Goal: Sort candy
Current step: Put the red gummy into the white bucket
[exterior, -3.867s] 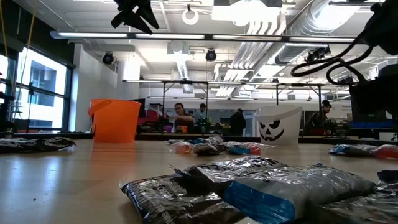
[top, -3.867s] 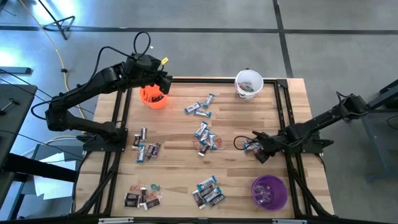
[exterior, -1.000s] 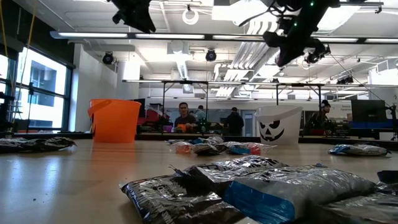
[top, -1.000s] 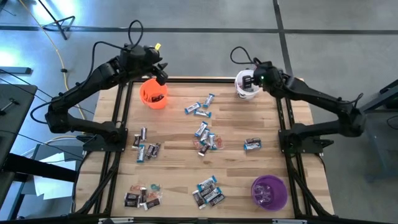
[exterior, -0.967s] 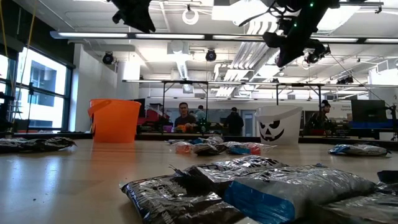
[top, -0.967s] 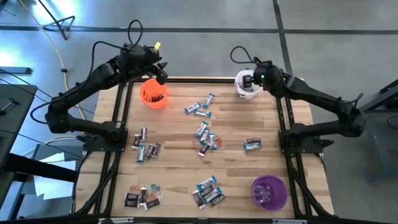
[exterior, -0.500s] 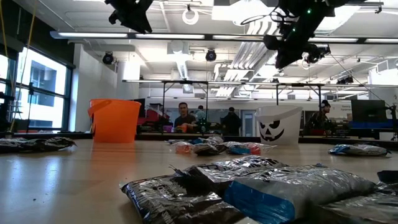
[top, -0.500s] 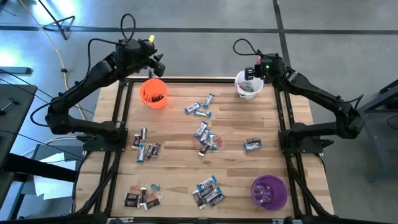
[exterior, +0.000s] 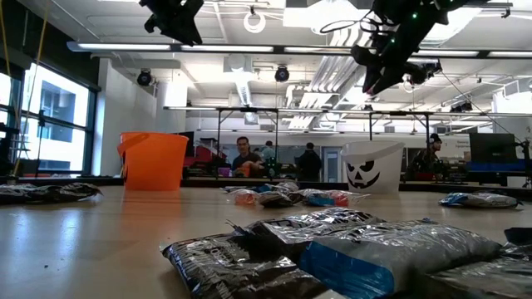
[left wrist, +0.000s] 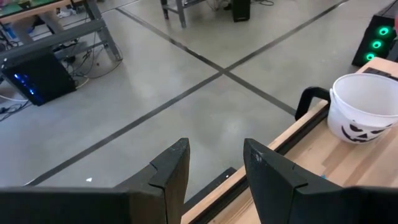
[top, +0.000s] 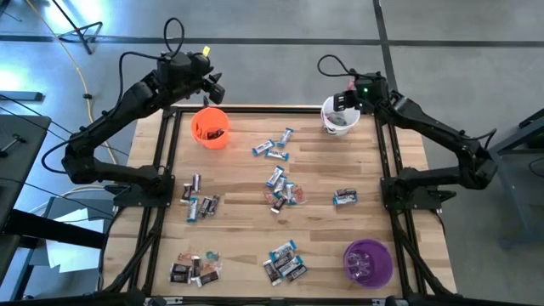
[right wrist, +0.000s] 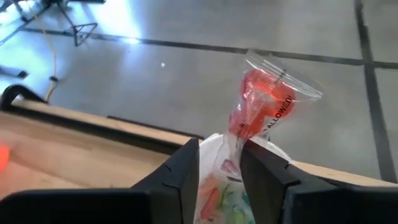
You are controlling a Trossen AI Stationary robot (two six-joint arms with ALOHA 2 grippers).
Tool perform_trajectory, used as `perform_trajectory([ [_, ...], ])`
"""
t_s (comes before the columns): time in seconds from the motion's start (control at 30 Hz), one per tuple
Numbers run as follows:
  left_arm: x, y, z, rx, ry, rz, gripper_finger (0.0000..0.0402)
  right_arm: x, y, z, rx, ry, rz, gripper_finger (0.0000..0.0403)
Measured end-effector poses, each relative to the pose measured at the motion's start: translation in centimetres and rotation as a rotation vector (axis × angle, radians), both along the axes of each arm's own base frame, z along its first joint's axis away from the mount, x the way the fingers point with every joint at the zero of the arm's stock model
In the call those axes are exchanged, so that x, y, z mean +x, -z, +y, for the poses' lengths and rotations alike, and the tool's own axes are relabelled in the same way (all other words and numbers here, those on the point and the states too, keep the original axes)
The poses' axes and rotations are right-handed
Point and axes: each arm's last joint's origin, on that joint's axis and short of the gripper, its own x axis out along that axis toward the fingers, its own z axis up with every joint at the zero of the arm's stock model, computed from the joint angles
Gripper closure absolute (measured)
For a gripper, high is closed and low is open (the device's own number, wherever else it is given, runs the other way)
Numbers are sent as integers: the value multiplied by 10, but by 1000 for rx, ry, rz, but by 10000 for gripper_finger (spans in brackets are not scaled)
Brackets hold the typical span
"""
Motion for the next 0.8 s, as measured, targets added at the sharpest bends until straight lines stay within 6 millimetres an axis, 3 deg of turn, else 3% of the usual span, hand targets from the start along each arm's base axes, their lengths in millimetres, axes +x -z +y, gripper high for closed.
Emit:
perform_trajectory([
  [0.57,0,0,0,-8,-5,-10,261,1,1,2,-168,-311,373,288],
  [0.8,0,0,0,-12,-8,-16,261,-2,6,5,-112,-329,418,288],
])
